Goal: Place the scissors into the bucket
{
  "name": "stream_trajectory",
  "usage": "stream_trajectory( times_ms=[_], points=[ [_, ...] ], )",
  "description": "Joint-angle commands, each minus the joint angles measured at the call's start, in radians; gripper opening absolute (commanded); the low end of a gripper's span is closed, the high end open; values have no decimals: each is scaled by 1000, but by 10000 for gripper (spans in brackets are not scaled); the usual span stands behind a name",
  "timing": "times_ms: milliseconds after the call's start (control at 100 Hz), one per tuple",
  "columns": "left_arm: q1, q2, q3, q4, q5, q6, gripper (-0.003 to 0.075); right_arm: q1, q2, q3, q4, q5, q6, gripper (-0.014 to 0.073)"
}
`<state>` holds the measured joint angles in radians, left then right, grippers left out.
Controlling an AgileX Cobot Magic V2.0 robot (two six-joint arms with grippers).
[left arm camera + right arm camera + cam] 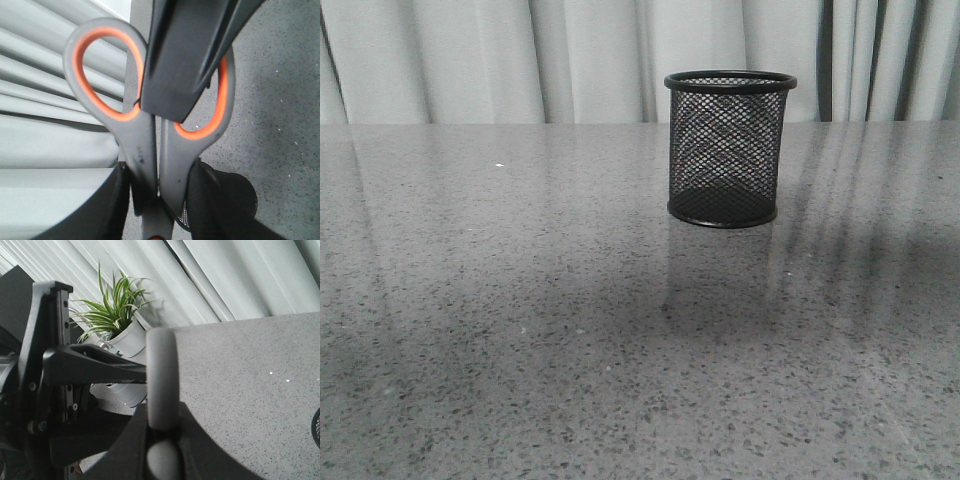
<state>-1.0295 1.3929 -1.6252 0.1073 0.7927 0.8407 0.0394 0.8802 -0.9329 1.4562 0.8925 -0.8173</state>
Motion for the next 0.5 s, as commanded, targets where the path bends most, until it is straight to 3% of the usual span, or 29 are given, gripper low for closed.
stream_trajectory(
  times_ms=[0,80,150,320,490],
  points=[
    [-9,-30,-35,-22,-87,-9,276,-4,-4,-34,51,-6,0,-63],
    [-9,-33,-35,-22,-87,-22,424,-4,-4,-34,29,-14,0,-63],
    [7,-36,-35,-18,-89,-75,481,-4,-4,-34,-10,-42,0,-63],
    [143,-56,-35,-13,-44,-218,472,-4,-4,-38,-110,-108,2,-62],
    [356,-108,-35,-13,32,-241,472,-4,22,-121,-303,-118,96,-45]
  ],
)
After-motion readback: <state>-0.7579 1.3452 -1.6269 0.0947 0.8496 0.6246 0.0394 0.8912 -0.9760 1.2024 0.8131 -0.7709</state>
